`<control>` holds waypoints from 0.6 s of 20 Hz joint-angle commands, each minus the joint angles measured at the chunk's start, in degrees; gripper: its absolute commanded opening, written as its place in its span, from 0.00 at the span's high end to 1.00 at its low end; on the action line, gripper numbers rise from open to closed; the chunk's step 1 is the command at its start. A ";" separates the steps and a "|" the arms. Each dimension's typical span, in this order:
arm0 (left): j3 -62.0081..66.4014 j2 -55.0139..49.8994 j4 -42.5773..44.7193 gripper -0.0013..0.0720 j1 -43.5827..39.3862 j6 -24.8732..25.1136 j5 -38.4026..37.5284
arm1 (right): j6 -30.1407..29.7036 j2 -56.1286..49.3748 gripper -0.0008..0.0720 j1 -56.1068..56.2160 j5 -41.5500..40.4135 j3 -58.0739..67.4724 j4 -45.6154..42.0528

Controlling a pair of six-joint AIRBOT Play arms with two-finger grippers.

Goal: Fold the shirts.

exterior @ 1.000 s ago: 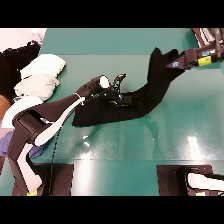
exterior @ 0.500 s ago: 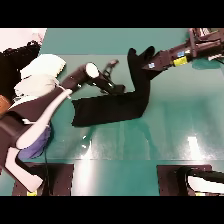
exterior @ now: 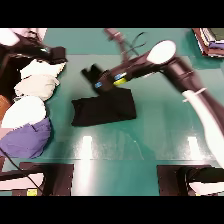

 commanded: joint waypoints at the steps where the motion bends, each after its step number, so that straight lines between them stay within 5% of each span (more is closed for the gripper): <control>1: 0.04 3.65 1.31 0.95 5.92 0.07 -3.72 | -3.65 -5.33 0.25 7.82 -6.23 0.04 -0.59; 2: 0.02 3.69 1.31 0.95 6.49 0.46 -4.87 | -3.58 -5.57 0.26 8.02 -4.55 0.04 -0.61; 4: 0.02 3.69 1.14 0.95 6.45 2.62 -6.93 | -2.47 -4.26 0.53 6.21 0.68 0.02 -2.99; 8: 0.02 3.67 0.92 0.95 6.34 2.95 -9.01 | 2.40 1.01 0.54 -3.26 9.90 -4.59 -14.47; 12: 0.02 3.67 0.57 0.95 6.34 2.95 -9.79 | 5.75 9.42 0.54 -18.25 4.96 -22.73 -14.67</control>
